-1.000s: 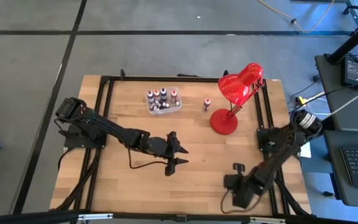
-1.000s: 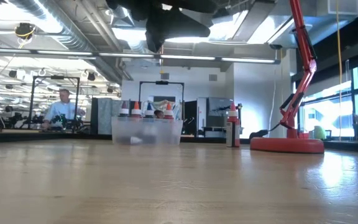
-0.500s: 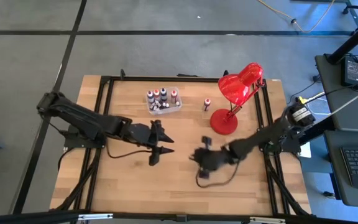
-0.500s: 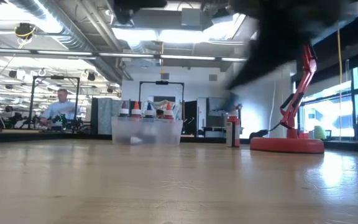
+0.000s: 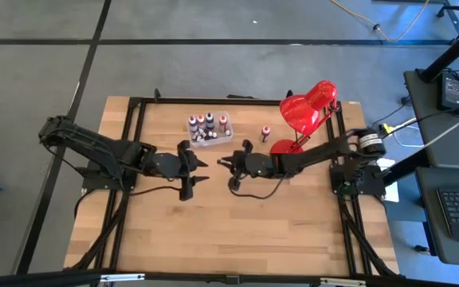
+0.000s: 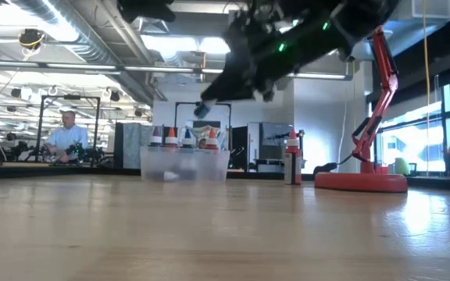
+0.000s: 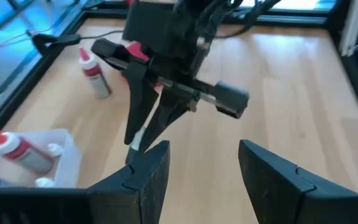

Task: Pick & Place food coloring
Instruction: Put the small black food coloring bottle into the transparent bin

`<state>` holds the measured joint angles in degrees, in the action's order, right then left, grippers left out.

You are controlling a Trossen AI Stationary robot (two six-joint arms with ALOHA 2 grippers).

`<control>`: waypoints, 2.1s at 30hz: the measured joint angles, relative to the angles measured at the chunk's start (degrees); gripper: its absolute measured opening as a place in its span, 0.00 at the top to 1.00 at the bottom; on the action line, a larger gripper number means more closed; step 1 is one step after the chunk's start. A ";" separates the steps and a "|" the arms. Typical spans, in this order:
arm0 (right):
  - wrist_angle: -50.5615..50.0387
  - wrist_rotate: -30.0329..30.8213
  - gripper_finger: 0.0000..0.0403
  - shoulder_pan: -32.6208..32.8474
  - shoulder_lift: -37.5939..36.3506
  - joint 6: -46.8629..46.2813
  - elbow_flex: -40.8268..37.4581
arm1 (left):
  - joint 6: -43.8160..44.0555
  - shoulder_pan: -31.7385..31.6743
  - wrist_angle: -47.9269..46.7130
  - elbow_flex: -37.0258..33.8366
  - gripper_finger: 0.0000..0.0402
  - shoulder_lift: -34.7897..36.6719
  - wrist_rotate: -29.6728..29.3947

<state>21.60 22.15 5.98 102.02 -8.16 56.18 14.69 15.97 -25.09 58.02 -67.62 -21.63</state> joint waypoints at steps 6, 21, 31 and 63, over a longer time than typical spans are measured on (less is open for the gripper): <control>10.01 -0.49 0.85 -2.92 7.71 1.09 -0.04 | -0.71 0.00 -2.92 -0.01 0.53 -0.02 -2.61; 16.19 -0.91 0.82 -5.80 18.40 -5.22 -0.06 | -0.97 0.00 -4.03 0.00 0.53 -0.13 -2.95; 16.75 -1.06 0.80 -5.80 19.65 -6.60 0.03 | -0.97 0.00 -4.06 0.00 0.53 -0.15 -3.28; -9.31 -16.28 0.43 -0.21 -1.09 -8.19 -1.33 | -2.99 0.00 -2.42 -1.05 0.53 -0.37 -4.25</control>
<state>12.30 5.86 5.78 100.93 -16.35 54.85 11.69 15.96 -27.50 56.97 -67.98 -25.88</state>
